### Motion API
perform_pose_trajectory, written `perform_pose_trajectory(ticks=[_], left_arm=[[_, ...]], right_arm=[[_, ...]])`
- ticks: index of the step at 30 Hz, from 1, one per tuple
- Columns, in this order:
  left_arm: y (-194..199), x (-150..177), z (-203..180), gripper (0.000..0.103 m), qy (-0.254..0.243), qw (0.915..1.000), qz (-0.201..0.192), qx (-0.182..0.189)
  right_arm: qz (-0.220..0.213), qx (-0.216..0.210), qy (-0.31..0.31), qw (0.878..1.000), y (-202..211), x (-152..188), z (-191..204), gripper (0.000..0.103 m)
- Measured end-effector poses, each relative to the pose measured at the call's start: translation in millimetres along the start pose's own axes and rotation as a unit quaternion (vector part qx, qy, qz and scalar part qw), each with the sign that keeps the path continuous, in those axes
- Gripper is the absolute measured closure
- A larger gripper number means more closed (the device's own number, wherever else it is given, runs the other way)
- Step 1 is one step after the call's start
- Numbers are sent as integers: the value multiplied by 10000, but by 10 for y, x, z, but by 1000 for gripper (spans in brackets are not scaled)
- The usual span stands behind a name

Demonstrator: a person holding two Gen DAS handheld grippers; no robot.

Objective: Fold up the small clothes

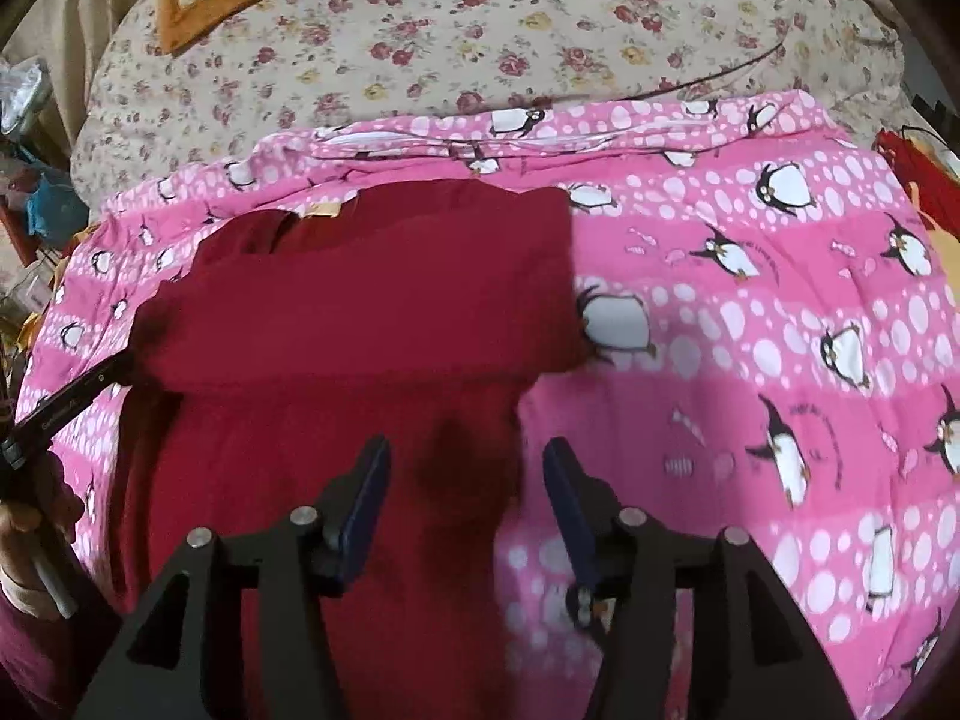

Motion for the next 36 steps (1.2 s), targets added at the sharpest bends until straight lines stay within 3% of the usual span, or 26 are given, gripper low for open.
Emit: perform_pose_trajectory(ticks=[10,24,25,28,31,36], left_arm=[[347,414,-27,91,76,9999,53,-70],[551,942,58,91,336,9989,334,-36],[549,957,74,91,376,9987,349,-31],[537,979,120,91,465,9982,364,-56],[514,1011,164,91,543,9976,424,-46],[495,1046,178,91,533,9975,456,-84]], right_arm=[[50,-100,-3,9999,192,352,-30,37],[192,-253,-178,9993,1,694,-112,36],[114,-259,-157,9995,6,704,-109,39],[47,-311,14,9995,32,726,-69,86],[-129,-199,202,9995,137,717,-55,94],[-327,-14,189,9993,287,732,-181,96]])
Point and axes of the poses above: each gripper's, at about its wrist camera, not at the fingertips, and y roughly against the way its jaws point, z to its left, x to its underside, the point moved 5 cm from there along -y, roughly the way its jaws point, and after that the axes turned 2 degrees about -y, right-handed, at the moved point
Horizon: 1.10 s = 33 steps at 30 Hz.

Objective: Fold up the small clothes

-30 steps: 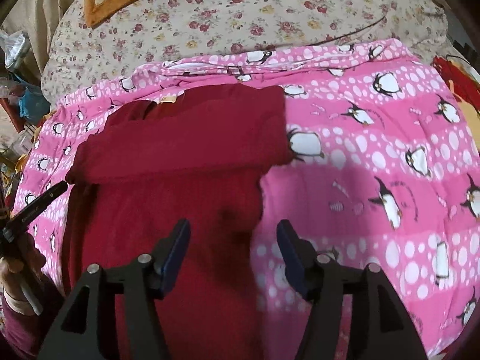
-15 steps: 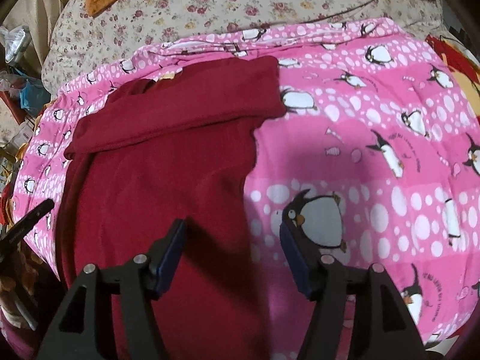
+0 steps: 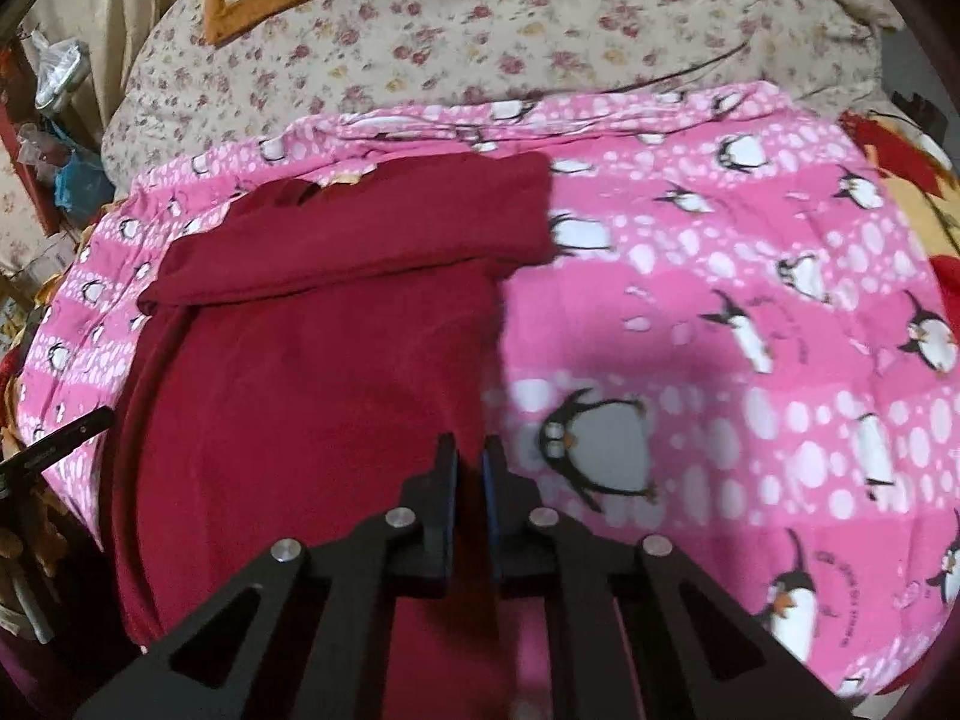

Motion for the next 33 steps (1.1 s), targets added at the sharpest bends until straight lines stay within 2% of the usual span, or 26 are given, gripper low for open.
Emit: perform_pose_trajectory(ticks=[4,8,9,10,12,15,22,27,33], left_arm=[[-34,20,7,91,-13,10000,63,-35],[-43,26,-3,91,-48,9999,71,-78],[-45,28,-6,91,-60,9999,78,-85],[-43,34,-8,91,-73,9999,85,-84],[-33,47,-8,91,-108,9999,90,-86],[-3,102,3,91,-154,9997,139,-93],[124,423,63,91,-70,9989,419,177],[216,735,69,91,-23,9976,634,279],[259,1107,-7,89,75,9942,955,485]], right_arm=[[301,-18,-205,9993,-144,90,-131,96],[295,-209,-398,9986,-101,109,-149,92],[329,-288,-511,9977,-88,113,-157,82],[415,-372,-636,9964,-83,125,-170,66],[522,-540,-724,9945,-52,167,-168,56],[616,-607,-491,9950,25,255,-104,56],[1054,-771,-184,9913,108,530,-51,42],[1396,-1092,-131,9841,157,784,-23,38],[1815,-1311,237,9743,184,1052,110,38]])
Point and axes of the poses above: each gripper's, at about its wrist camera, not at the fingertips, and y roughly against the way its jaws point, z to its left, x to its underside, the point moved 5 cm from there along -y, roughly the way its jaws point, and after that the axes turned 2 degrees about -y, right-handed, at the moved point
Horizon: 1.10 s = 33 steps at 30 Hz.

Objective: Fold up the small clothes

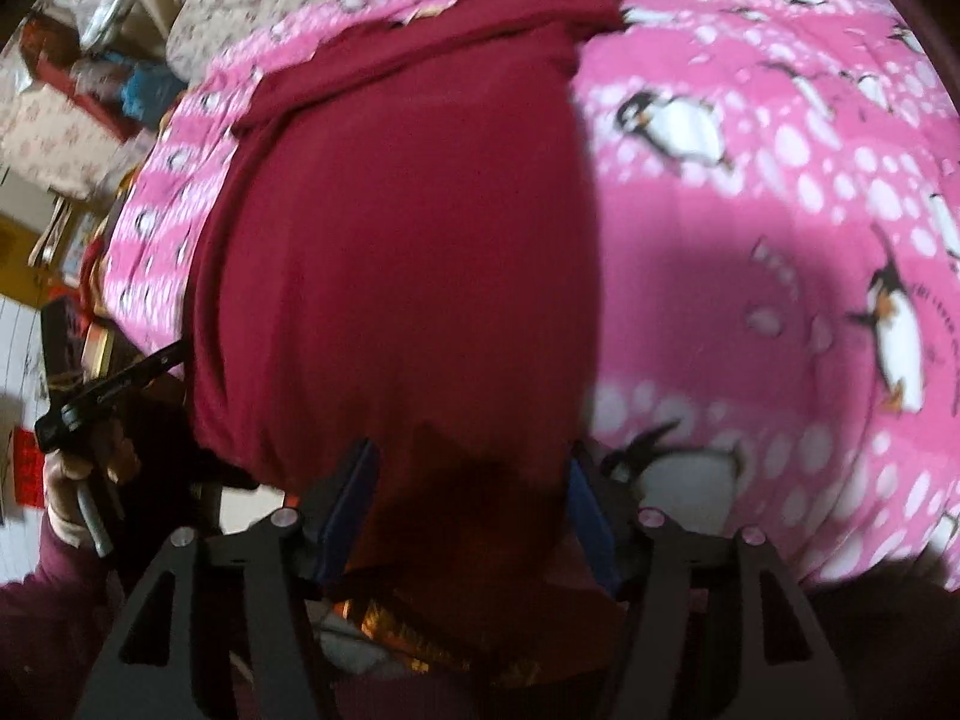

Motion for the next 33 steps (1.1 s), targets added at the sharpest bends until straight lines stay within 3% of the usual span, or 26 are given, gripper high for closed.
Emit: perform_pose_trajectory(ticks=[4,9,11,13,15,17,24,28,33], left_arm=[[-133,167,-27,87,123,9988,394,258],[-158,146,-22,85,283,9979,452,370],[-144,169,-49,90,186,9984,423,331],[-130,181,-111,98,-25,9988,418,270],[-100,171,-139,103,-72,9988,403,273],[-7,127,-132,103,194,9965,384,721],[655,-336,-99,103,265,9911,-568,1176],[907,-871,-93,103,347,9849,-1154,1246],[923,-1644,-80,103,410,9778,-1597,1291]], right_arm=[[225,-162,20,9996,-85,101,22,35],[201,-380,-119,9990,-150,157,25,33],[143,-332,-10,9993,-156,173,45,47],[146,-160,142,9997,-156,193,35,86],[137,-341,13,9993,-120,161,29,91],[69,-550,100,9984,-38,126,89,92],[-737,-1754,61,9817,544,-332,317,92],[-1283,-1817,-8,9750,770,-715,331,92],[-1836,-1655,-115,9689,923,-1329,275,92]])
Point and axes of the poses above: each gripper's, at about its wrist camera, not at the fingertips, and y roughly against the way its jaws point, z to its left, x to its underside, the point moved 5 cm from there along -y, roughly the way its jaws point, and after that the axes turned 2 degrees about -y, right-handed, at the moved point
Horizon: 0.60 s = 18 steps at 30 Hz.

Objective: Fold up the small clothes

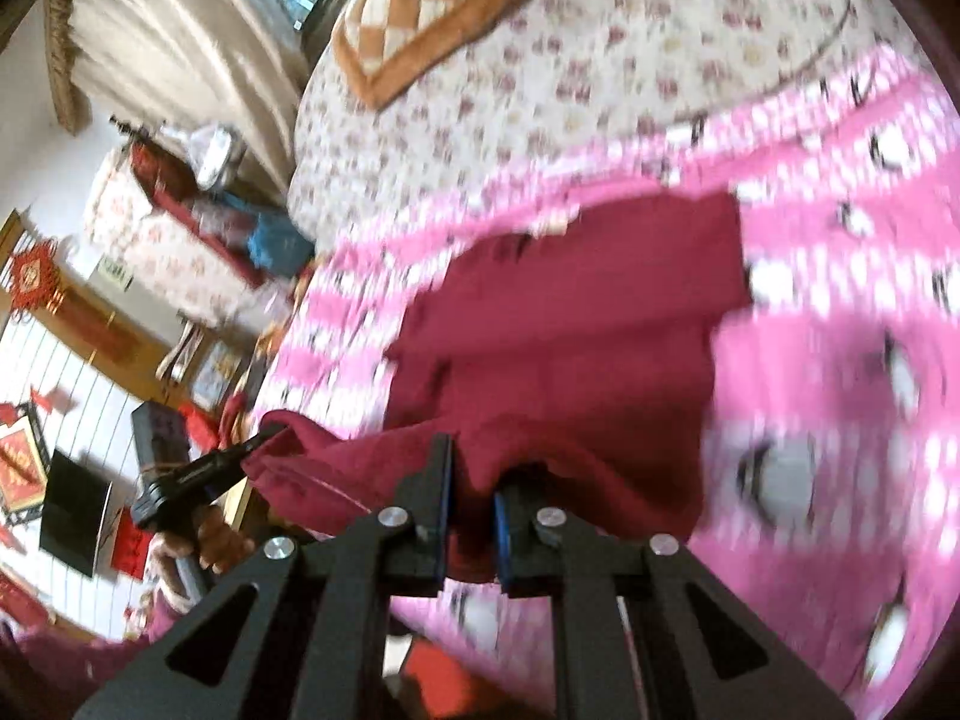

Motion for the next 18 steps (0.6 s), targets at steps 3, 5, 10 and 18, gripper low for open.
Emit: perform_pose_trajectory(ticks=[3,5,10,18], left_arm=[[-338,-338,-37,103,-8,9999,-121,-105],[-545,-530,-6,103,22,9996,-174,-199],[-1124,-829,208,103,312,9984,-88,-466],[-1777,-1014,571,103,636,9968,200,-445]], right_arm=[[-245,191,-51,9995,-127,-399,-63,92],[-396,515,-29,9979,-275,-664,-146,92],[-443,848,-222,9952,-738,-1198,-438,92],[-362,1128,-772,9900,-1434,-1601,-1040,86]])
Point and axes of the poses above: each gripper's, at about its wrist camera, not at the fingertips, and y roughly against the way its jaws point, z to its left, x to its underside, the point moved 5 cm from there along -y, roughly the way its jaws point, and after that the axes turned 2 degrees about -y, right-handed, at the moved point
